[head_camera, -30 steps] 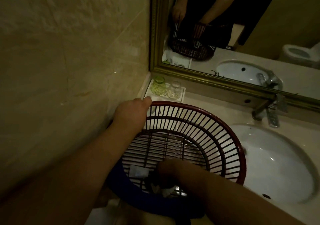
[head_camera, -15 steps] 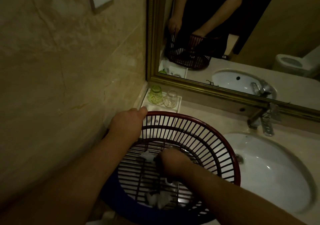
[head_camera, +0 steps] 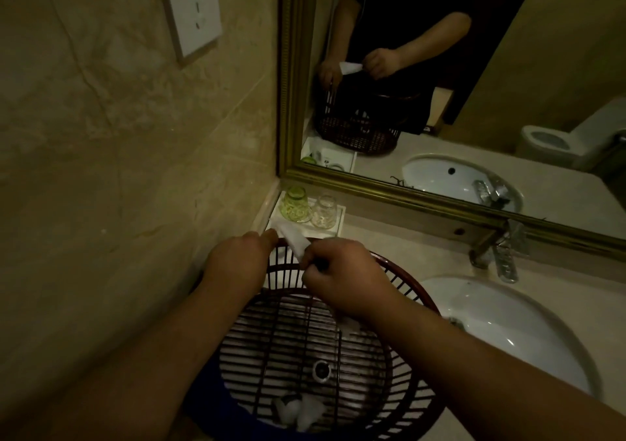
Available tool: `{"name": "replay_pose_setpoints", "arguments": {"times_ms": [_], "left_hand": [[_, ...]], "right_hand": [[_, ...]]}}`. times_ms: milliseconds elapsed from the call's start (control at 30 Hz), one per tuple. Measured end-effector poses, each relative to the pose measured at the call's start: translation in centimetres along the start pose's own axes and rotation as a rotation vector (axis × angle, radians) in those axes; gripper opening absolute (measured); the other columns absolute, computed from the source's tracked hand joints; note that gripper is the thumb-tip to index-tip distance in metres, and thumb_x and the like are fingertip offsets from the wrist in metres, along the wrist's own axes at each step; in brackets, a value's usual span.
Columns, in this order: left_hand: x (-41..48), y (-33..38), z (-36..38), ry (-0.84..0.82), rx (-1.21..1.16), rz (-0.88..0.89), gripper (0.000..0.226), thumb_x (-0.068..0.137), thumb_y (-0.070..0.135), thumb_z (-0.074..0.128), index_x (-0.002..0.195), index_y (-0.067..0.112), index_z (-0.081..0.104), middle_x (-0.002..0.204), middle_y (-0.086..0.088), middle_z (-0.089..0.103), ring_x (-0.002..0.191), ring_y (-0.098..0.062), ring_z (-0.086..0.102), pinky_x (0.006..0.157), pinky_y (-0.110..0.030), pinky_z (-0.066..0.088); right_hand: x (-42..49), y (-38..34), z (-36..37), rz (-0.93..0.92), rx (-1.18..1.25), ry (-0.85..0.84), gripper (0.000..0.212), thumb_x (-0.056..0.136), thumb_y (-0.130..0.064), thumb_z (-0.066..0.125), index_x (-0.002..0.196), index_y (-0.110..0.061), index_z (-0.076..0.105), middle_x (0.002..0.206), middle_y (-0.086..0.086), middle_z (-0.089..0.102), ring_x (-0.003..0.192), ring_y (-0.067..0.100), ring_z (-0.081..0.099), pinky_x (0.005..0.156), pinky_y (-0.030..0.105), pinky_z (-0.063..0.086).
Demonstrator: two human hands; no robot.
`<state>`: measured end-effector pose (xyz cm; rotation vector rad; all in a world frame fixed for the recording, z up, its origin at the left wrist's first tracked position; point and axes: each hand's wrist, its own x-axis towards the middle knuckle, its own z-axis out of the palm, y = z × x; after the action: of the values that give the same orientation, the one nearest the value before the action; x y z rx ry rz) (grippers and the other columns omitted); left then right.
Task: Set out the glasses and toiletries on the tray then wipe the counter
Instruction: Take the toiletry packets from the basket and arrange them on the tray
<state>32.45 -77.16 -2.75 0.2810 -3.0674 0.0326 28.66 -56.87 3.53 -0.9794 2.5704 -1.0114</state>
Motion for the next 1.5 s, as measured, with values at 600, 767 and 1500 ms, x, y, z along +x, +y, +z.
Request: {"name": "replay_pose_setpoints", "arguments": {"times_ms": [600,767,1500], "left_hand": [[0.2,0.0,0.3,-0.013,-0.028,-0.035,0.041,0.082,0.026,0.067,0.113,0.032,0.041,0.09,0.001,0.058,0.069,-0.022,0.063,0.047,-0.03,0.034],[0.3,0.1,0.5,-0.01,-0.039,-0.052,0.038,0.082,0.023,0.066,0.102,0.032,0.036,0.085,0.004,0.054,0.065,-0.019,0.058,0.047,-0.03,0.032],[0.2,0.1,-0.1,-0.023,-0.059,-0.052,0.037,0.082,0.018,0.064,0.106,0.031,0.039,0.087,0.003,0.055,0.067,-0.02,0.058,0.049,-0.031,0.04]], "right_hand": [[19.8,5.6,1.5,0.34,-0.111,-0.216,0.036,0.094,-0.035,0.056,0.097,-0.003,0.072,0.093,0.013,0.069,0.084,0.028,0.066,0.075,0.038,0.055],[22.1,10.2,5.3,0.443,-0.295,-0.577,0.032,0.095,-0.029,0.056,0.085,-0.002,0.071,0.074,0.007,0.062,0.064,0.021,0.06,0.056,0.028,0.052],[19.2,6.9,3.4,0.109,-0.407,-0.349,0.03,0.097,-0.033,0.055,0.105,-0.012,0.074,0.098,0.008,0.07,0.091,0.024,0.065,0.073,0.03,0.048]]}}
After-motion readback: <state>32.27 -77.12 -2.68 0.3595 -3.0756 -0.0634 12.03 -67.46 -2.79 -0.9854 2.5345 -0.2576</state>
